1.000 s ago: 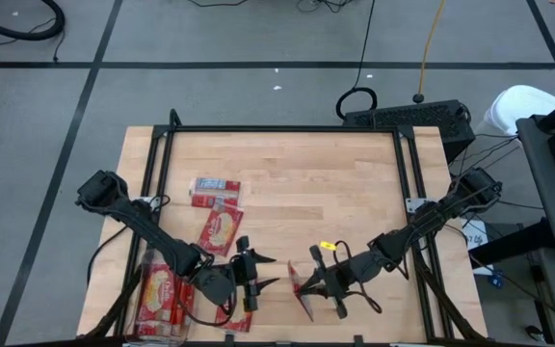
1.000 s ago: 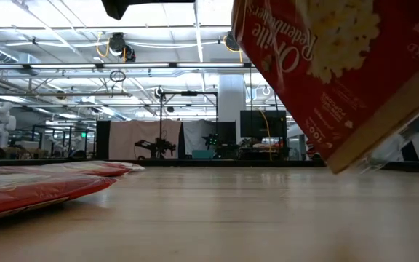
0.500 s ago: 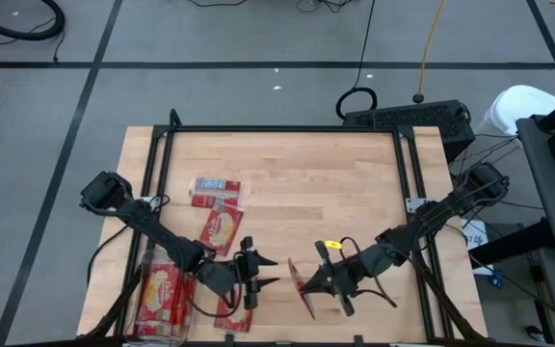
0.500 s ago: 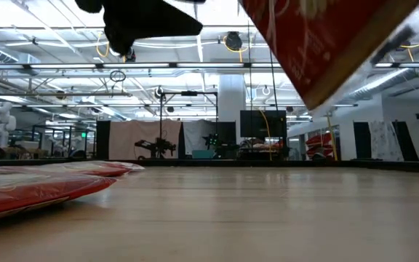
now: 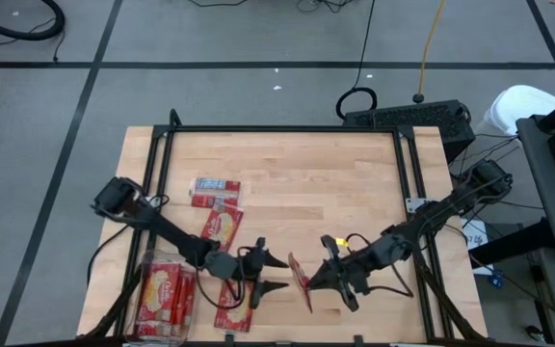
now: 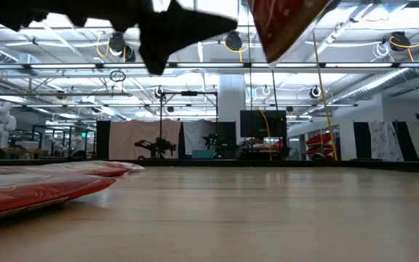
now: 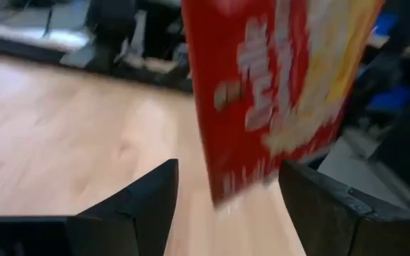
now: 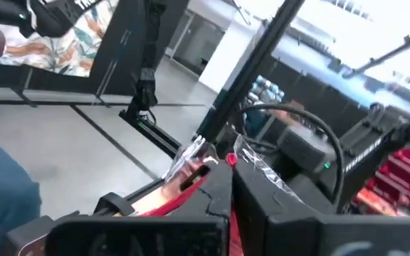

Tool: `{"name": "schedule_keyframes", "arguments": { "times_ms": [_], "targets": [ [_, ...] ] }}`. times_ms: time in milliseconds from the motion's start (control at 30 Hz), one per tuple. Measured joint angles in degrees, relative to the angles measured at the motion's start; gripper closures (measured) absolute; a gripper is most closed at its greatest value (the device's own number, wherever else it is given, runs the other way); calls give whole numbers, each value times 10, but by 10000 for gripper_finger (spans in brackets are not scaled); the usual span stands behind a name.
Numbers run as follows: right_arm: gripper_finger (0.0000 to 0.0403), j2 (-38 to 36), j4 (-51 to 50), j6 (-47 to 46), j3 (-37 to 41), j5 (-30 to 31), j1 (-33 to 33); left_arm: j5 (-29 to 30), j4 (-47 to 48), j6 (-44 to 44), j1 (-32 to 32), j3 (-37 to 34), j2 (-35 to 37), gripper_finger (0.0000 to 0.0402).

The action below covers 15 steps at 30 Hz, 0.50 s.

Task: Sort popcorn bags into baskets
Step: Put the popcorn bag into the transparent bin

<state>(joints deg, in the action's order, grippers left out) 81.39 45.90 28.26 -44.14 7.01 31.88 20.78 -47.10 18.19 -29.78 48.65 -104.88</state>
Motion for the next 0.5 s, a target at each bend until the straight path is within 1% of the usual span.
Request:
{"name": "schedule_keyframes", "arguments": {
  "times_ms": [67, 167, 267, 367, 500],
  "targets": [
    [403, 0, 13, 11, 5, -10, 0, -13, -24, -4, 6, 1, -9, 152],
    [403, 0, 41, 20, 12, -43, -1, -28, -29, -8, 17, 0, -14, 151],
    [403, 0, 52, 31, 16, -59, -3, -84, -67, -24, 32, 0, -24, 151],
    [403, 1, 53, 31, 18, -59, -7, -139, -123, -33, 46, 15, -45, 151],
    [403, 1, 52, 31, 19, -58, -7, -194, -133, -45, 61, 44, -77, 151]
  ]
}}
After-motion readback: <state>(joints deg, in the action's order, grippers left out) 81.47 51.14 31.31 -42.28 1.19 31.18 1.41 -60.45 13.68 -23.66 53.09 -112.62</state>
